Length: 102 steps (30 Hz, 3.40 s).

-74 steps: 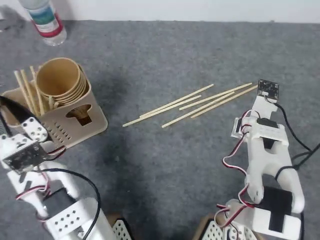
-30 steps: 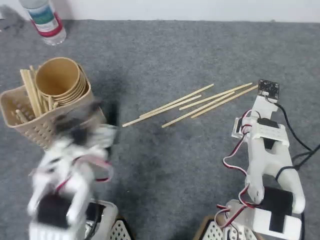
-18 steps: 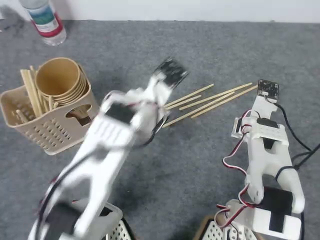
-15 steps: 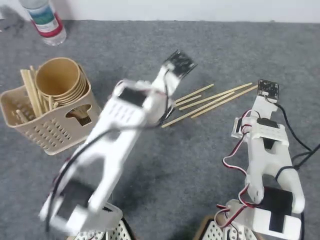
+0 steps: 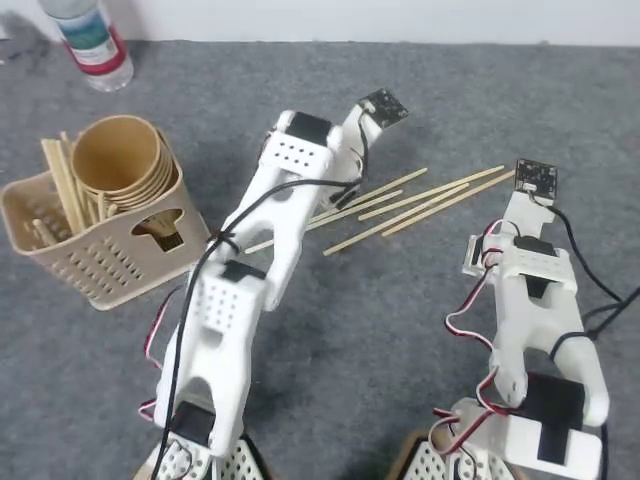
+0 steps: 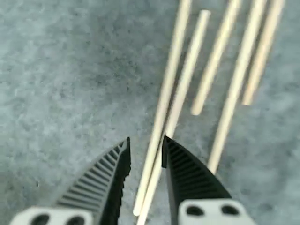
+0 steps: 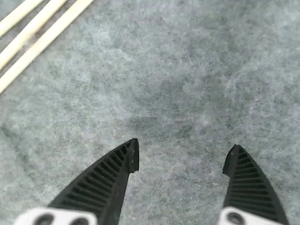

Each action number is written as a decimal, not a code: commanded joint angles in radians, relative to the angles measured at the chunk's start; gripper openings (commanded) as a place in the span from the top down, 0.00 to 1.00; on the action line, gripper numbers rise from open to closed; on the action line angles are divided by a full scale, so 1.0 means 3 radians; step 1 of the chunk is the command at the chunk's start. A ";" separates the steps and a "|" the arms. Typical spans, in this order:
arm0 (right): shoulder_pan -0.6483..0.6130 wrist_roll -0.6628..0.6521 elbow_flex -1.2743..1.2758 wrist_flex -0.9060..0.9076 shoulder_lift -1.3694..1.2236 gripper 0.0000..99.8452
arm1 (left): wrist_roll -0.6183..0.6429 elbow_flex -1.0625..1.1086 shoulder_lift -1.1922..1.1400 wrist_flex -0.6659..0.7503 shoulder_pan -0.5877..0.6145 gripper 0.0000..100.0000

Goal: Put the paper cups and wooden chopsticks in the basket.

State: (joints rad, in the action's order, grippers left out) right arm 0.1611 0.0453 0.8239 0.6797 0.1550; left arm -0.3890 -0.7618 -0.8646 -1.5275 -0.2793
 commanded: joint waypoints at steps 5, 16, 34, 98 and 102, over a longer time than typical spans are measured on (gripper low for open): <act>-0.0043 -0.0056 -0.0005 -0.0059 0.0136 0.70 | -0.0194 -0.2059 -0.1156 -0.0762 0.0056 0.89; -0.0043 -0.0056 -0.0005 -0.0059 0.0136 0.70 | -0.0205 -0.2207 -0.1406 -0.0757 0.0000 0.88; -0.0043 -0.0056 -0.0005 -0.0059 0.0136 0.70 | -0.0092 -0.1235 -0.0757 -0.0752 -0.0251 0.89; -0.0023 -0.0056 0.0005 -0.0033 0.0136 0.70 | -0.0194 -0.1348 -0.1038 -0.0757 0.0020 0.89; -0.0023 -0.0056 0.0005 -0.0033 0.0136 0.70 | -0.0194 -0.1348 -0.1038 -0.0757 0.0015 0.89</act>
State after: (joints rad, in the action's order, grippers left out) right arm 0.1596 0.0453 0.8239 0.6797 0.1550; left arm -0.4580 -1.1531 -1.1822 -1.7269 -0.2654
